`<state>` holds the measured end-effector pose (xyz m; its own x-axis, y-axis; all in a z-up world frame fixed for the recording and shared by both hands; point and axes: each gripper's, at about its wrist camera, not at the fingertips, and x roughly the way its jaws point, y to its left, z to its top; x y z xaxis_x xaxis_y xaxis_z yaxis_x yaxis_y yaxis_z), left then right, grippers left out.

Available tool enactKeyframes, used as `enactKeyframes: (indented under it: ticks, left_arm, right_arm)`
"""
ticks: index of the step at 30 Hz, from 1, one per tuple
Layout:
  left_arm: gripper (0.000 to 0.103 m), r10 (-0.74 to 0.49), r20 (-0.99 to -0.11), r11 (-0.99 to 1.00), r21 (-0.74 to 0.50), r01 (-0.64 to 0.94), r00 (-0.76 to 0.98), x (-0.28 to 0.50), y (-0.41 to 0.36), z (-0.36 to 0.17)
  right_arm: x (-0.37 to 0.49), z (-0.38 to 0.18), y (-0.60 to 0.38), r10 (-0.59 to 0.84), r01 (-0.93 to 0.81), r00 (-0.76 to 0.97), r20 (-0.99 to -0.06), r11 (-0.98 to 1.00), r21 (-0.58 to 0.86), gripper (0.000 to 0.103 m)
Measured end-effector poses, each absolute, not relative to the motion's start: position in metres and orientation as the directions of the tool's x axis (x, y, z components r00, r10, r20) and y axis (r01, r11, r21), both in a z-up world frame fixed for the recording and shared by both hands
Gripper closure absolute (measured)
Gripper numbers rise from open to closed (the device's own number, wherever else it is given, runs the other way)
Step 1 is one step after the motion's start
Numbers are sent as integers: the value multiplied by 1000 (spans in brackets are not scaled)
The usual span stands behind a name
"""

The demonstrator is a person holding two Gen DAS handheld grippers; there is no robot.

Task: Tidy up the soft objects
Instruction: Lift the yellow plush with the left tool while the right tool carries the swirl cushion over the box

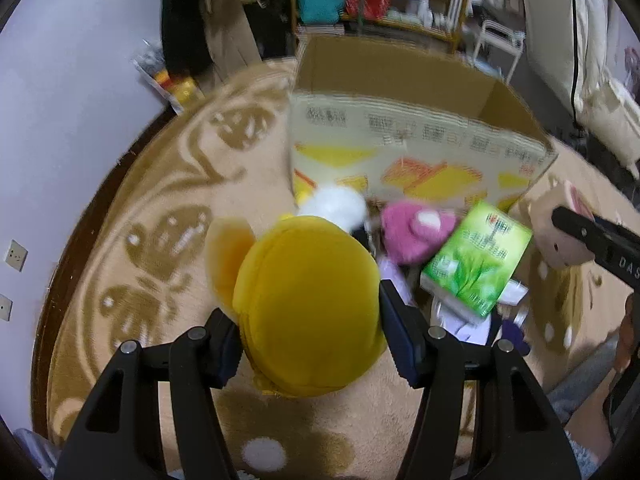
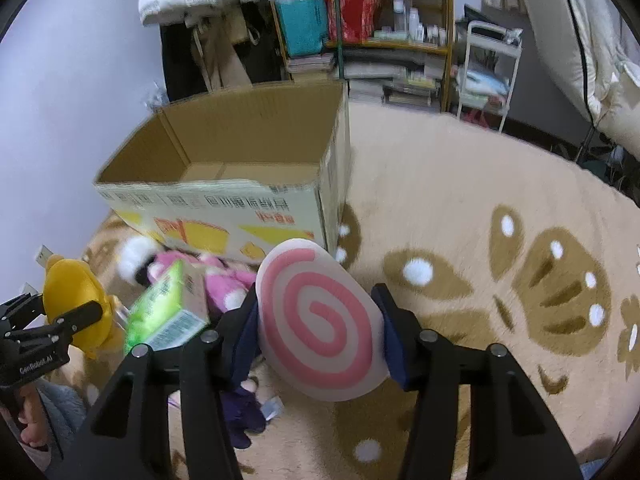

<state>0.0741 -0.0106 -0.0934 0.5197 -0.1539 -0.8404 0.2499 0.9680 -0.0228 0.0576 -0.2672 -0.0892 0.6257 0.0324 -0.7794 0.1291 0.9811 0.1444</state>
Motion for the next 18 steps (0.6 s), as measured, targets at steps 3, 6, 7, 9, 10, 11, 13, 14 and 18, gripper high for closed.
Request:
enactKeyframes:
  ticks: [3,6,7,9,10,11,13,14,18]
  left_arm:
    - [43,-157,-796,973,-23,231,585,68,-4,-76]
    - [43,-166,-745,974,-23,225,646,68,2,-62]
    - [43,-163,-728,975,-16,221,666,65,2,-56]
    - [43,-165,-686,976,-11,216,709,70,5,-46]
    - [43,-166,-671,977,-11,214,723,70,5,-41]
    - [43,-168,-659,977,-11,214,734,71,5,-38]
    - [43,-166,-633,978,-8,209,756,72,4,-29]
    - [43,-161,-620,979,0,206,768,74,3,-25]
    - [43,-161,-591,978,12,208,791,83,-2,-17]
  right_arm:
    - [47,-72,-268,31,122,683,-730,980,156,48]
    - [38,-59,-264,25,110,731,-682,982,153,49]
    - [35,-55,-261,21,105,745,-667,983,148,49]
    - [33,-46,-258,16,93,771,-636,986,137,49]
    - [33,-44,-258,16,89,782,-623,987,137,49]
    - [32,-40,-256,16,84,797,-603,987,137,49]
    - [31,-34,-253,8,81,820,-572,988,129,49]
    - [32,-33,-252,3,77,829,-559,990,119,49]
    - [37,-26,-243,-10,60,858,-514,995,80,49]
